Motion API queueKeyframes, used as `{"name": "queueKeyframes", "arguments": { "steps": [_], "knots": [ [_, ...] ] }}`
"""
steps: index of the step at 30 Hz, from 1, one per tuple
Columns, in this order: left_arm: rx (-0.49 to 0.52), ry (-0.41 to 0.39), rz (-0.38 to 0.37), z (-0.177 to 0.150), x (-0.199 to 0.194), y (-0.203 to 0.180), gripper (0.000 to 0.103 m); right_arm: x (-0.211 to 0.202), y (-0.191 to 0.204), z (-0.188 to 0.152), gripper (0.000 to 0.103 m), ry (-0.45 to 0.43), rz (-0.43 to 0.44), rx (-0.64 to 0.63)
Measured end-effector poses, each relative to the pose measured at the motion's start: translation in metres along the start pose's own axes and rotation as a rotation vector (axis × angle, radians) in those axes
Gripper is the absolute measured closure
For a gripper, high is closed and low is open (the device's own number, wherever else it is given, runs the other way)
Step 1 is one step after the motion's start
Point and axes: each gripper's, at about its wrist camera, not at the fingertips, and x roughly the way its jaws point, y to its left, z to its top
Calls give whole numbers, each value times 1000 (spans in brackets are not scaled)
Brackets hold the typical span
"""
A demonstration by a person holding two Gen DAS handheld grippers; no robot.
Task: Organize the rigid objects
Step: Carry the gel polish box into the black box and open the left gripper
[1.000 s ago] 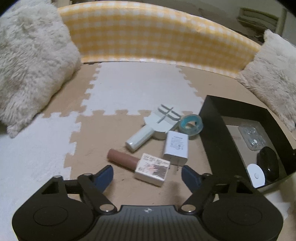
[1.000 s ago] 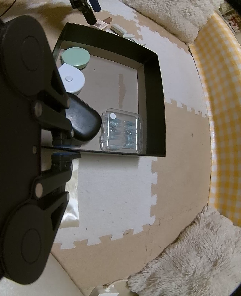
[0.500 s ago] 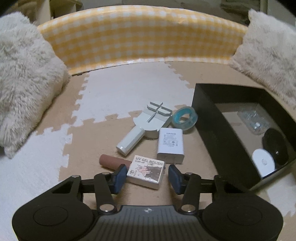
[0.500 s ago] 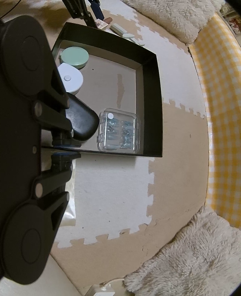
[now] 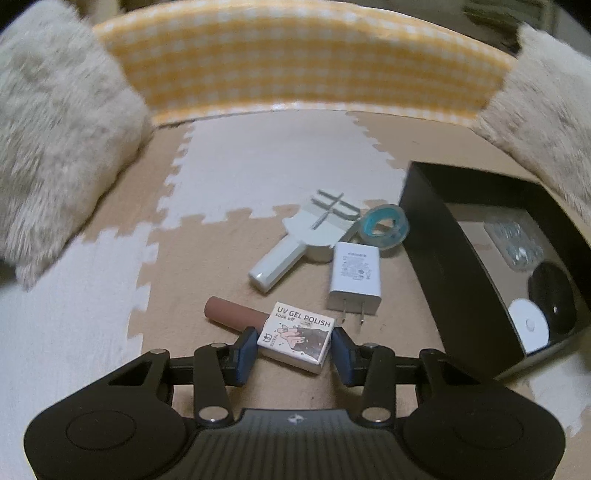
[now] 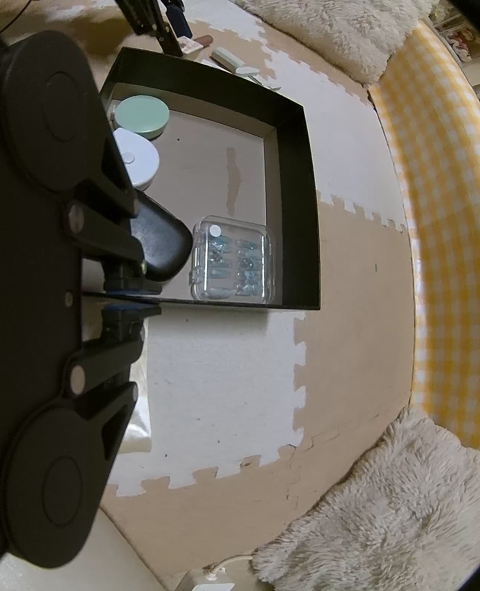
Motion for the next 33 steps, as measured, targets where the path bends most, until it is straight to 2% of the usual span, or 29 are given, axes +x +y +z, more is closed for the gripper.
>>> {"name": "queueKeyframes", "arguments": {
  "steps": [4,9,16,22,26,33],
  "knots": [
    [-62,3,-1,1,-5,9,59,0,1,0,99,1,-8,-6],
    [-95,-92,-24,15,-27,6,60,0,2,0,99,1,-8,-6],
    [-83,-178,-121,29,-54,-17,60,0,2,0,99,1,-9,-7],
    [-22,-247,-243,37,-70,-53,60,0,2,0,99,2,-10,-8],
    [2,-226,-304,40,-66,-86,61,0,3,0,99,3,-11,-8],
    [-62,-125,-314,40,-40,-130,61,0,0,0,98,2,2,1]
  ]
}}
